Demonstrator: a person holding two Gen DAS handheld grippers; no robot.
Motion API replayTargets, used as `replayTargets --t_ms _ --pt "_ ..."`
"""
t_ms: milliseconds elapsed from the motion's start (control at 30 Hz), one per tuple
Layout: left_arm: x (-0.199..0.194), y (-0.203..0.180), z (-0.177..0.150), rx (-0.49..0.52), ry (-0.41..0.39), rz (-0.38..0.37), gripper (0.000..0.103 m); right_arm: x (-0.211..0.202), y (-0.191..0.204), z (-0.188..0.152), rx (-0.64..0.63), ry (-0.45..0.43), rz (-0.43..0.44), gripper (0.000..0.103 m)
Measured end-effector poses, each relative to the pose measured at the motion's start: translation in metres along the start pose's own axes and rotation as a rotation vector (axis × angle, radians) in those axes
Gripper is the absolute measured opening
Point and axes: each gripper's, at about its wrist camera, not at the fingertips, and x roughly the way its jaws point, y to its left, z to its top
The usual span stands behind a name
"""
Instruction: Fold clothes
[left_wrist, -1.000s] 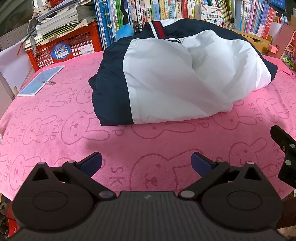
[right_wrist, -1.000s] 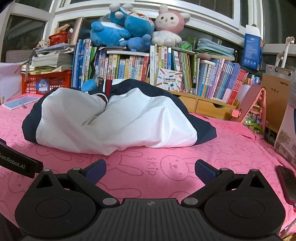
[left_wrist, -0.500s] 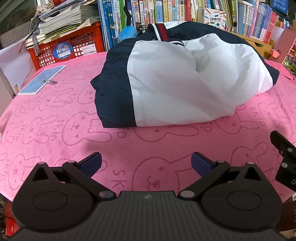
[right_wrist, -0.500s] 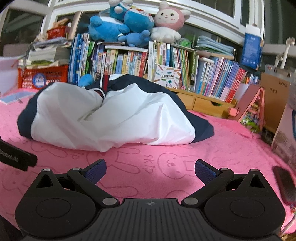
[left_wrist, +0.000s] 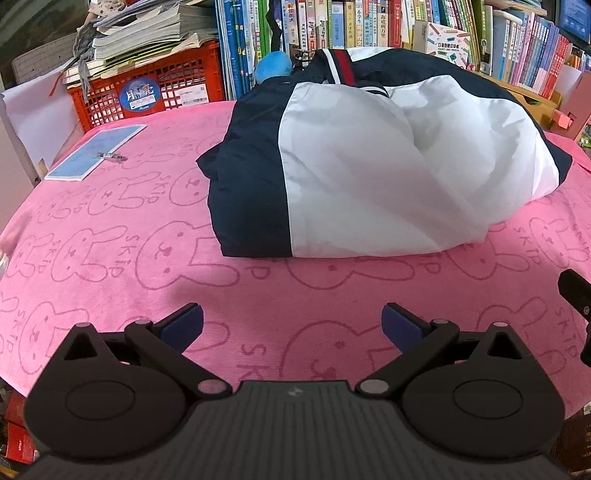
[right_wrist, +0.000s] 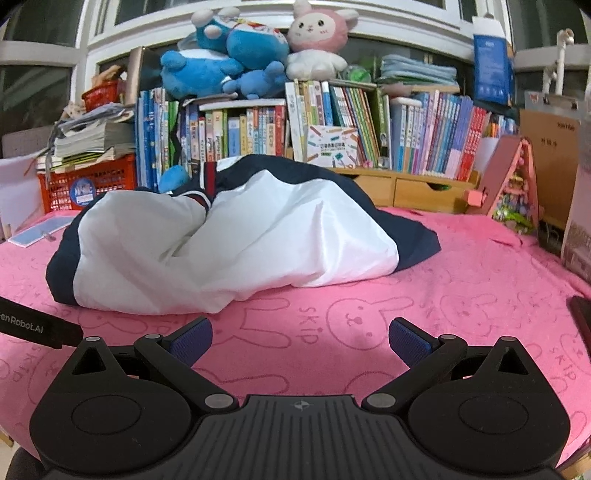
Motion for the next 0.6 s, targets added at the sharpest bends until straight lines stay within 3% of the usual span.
replayTargets --t_ms 600 --pt "0.006 -0.001 -0.003 0.003 0.020 -0.010 0.103 0.011 0.004 -0.003 -0.010 0.058 -0.035 0.103"
